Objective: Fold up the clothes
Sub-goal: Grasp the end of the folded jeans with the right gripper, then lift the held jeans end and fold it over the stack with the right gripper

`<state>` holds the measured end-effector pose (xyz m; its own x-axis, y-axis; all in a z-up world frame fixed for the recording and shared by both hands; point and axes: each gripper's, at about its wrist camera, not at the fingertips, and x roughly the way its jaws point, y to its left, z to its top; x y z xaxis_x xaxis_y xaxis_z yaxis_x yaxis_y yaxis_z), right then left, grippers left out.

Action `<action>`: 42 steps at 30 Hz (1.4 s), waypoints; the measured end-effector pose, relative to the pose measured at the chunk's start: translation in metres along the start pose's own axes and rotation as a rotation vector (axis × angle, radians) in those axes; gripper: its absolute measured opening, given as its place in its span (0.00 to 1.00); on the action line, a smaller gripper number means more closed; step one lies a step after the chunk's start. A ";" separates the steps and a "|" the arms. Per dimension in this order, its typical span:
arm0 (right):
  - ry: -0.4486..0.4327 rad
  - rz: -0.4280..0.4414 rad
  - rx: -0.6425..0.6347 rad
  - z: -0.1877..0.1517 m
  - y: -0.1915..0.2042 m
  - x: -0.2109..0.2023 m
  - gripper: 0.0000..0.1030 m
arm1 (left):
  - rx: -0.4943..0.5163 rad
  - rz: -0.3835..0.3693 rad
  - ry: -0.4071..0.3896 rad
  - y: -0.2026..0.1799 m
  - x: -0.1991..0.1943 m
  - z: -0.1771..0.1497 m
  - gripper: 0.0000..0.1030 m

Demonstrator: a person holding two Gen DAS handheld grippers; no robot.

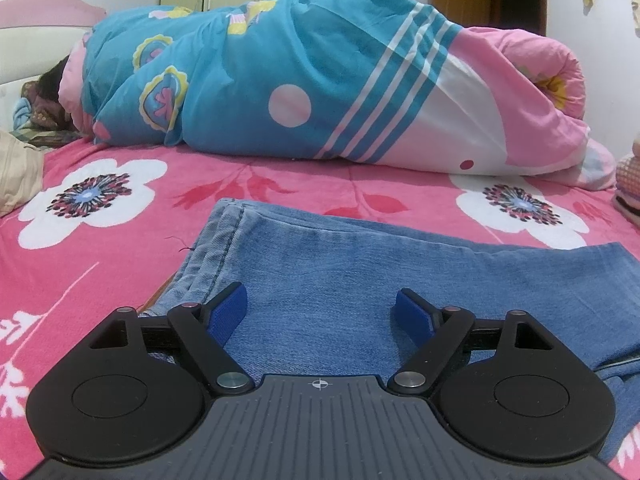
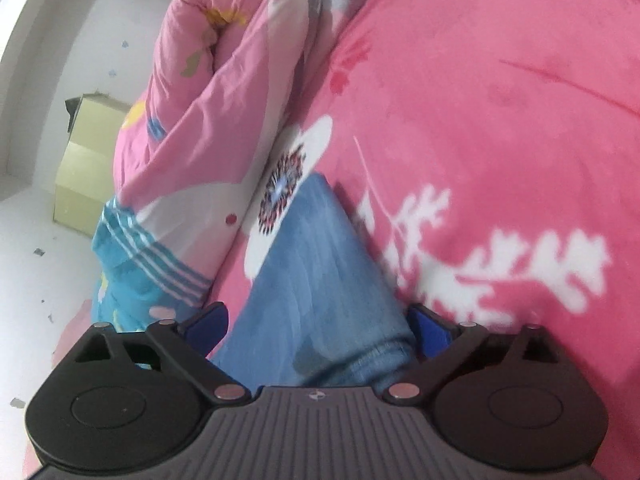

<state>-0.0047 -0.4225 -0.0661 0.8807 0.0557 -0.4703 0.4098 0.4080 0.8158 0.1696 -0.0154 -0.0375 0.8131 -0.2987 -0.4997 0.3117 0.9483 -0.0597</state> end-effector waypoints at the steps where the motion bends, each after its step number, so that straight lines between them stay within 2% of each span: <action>1: -0.011 -0.013 -0.008 0.000 0.001 -0.001 0.77 | 0.000 0.000 0.000 0.000 0.000 0.000 0.80; 2: -0.021 -0.026 -0.016 0.000 0.002 -0.002 0.64 | 0.000 -0.001 0.000 0.000 0.000 0.000 0.80; 3: -0.025 -0.025 -0.022 0.001 0.003 -0.003 0.41 | 0.001 -0.001 0.000 0.000 0.000 0.000 0.80; 4: -0.022 -0.011 -0.027 0.004 0.004 -0.004 0.30 | 0.001 -0.002 0.000 0.000 -0.001 0.000 0.80; 5: -0.018 0.002 -0.031 0.006 0.005 -0.005 0.22 | 0.002 -0.002 0.000 0.000 -0.001 -0.001 0.80; 7: -0.030 0.014 -0.090 0.010 0.016 -0.009 0.17 | 0.003 -0.003 0.000 0.000 -0.001 -0.001 0.80; 13: -0.069 0.073 -0.363 0.011 0.086 -0.020 0.15 | 0.008 -0.003 -0.001 0.001 -0.001 -0.002 0.80; 21: -0.051 0.210 -0.630 -0.023 0.168 -0.025 0.14 | 0.015 0.000 -0.001 0.000 -0.002 -0.001 0.81; 29: -0.032 0.295 -0.683 -0.038 0.185 -0.035 0.14 | -0.001 -0.020 -0.035 0.006 -0.013 0.000 0.81; 32: -0.026 0.322 -0.695 -0.041 0.188 -0.038 0.14 | 0.001 -0.044 -0.052 0.003 -0.022 0.011 0.82; 36: -0.017 0.363 -0.692 -0.041 0.183 -0.043 0.14 | 0.072 -0.103 -0.002 -0.020 -0.015 0.034 0.82; 40: -0.007 0.413 -0.679 -0.040 0.174 -0.044 0.14 | 0.163 -0.172 0.145 -0.060 0.022 0.058 0.82; 42: -0.002 0.438 -0.672 -0.040 0.169 -0.044 0.14 | 0.177 -0.152 0.221 -0.074 0.049 0.063 0.82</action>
<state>0.0159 -0.3196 0.0789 0.9291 0.3368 -0.1529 -0.2035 0.8107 0.5490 0.2175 -0.1066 -0.0027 0.6301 -0.3866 -0.6734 0.5177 0.8556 -0.0067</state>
